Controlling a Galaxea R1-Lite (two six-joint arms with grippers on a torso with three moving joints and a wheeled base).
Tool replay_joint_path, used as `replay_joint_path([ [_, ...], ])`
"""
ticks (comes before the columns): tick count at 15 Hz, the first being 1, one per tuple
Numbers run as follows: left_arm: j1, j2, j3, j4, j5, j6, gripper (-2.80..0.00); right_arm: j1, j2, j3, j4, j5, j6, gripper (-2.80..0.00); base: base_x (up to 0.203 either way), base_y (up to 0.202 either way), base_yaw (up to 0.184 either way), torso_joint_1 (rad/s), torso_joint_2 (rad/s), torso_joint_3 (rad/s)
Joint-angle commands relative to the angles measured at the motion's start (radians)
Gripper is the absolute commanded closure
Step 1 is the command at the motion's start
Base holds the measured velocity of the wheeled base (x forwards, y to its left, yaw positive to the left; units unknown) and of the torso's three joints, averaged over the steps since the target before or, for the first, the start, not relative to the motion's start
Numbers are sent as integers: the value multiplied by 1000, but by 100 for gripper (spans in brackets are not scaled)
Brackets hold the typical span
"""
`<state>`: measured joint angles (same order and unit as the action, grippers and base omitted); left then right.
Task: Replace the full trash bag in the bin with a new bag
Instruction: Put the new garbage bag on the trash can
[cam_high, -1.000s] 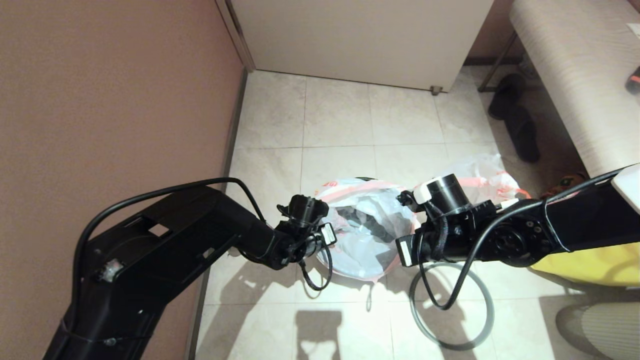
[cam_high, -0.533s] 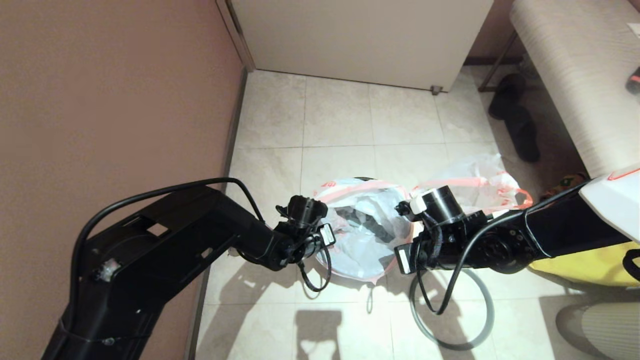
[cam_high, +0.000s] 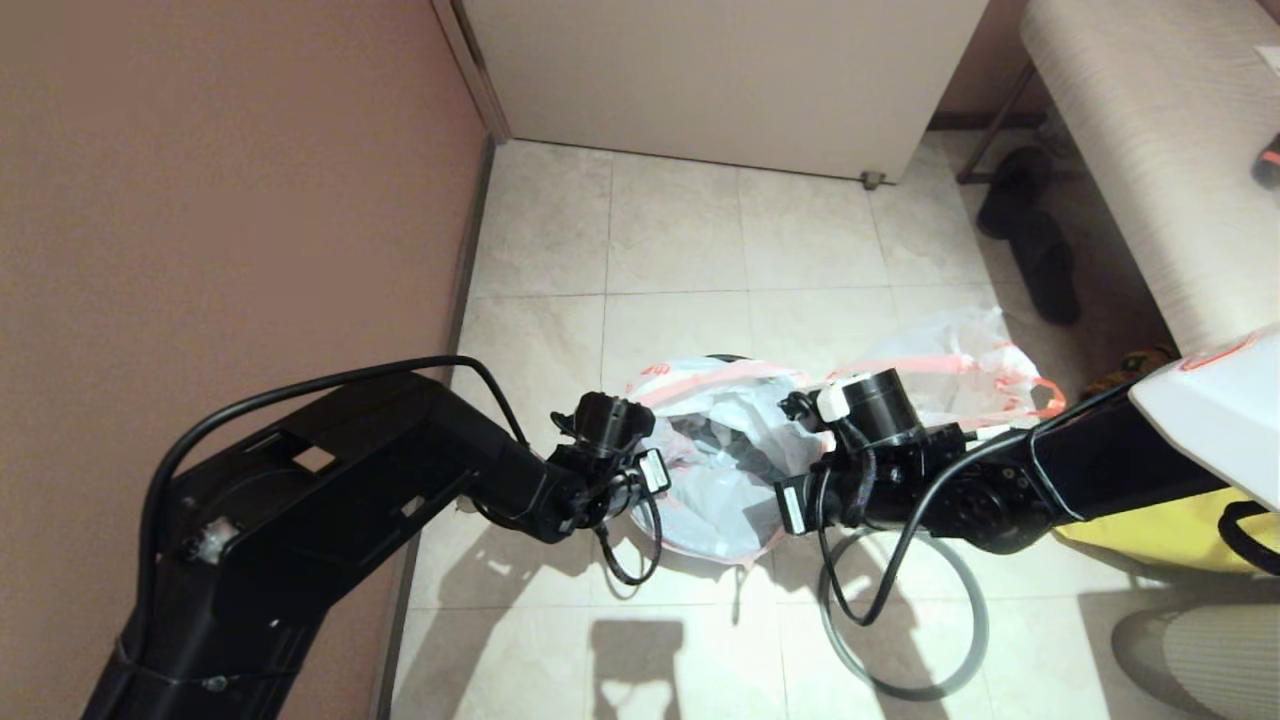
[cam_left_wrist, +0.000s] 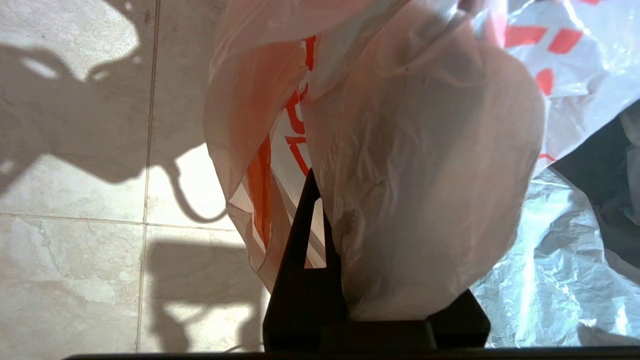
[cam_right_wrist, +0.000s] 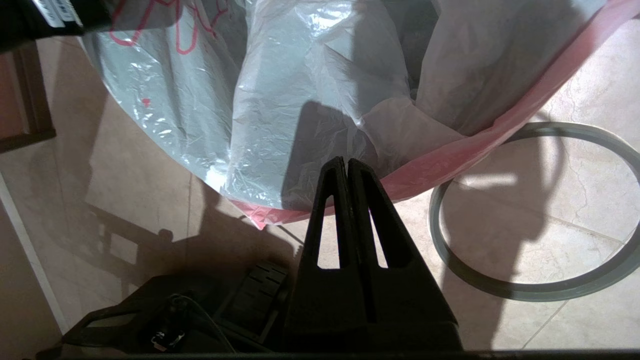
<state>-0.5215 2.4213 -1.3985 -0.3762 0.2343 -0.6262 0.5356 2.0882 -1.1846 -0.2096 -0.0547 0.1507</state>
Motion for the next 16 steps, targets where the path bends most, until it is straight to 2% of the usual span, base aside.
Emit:
replay_joint_path([
  [1,0,-1,1,-1,2,-4,0,-6,38,-3,-2,0,-4,0,0,0,0,0,0,0],
  [7,-2,-1,1,-1,2,-4,0,-42,56,-7,-28,-5,-48,0,0,0,0,0,0,0],
  [12,-2,-1,1,-1,2,-3,0,-39,9,0,49,-29,-45,0,0,0,0,0,0,0],
  [13,-2,1,1,-1,2,-3,0,-38,-2,0,54,-45,-46,0,0,0,0,0,0,0],
  [15,-2,-1,1,-1,2,-3,0,-35,-7,-2,41,-137,-65,0,0,0,0,0,0,0],
  [16,-2,-1,1,-1,2,-3,0,-33,-6,-3,22,-194,-110,0,0,0,0,0,0,0],
])
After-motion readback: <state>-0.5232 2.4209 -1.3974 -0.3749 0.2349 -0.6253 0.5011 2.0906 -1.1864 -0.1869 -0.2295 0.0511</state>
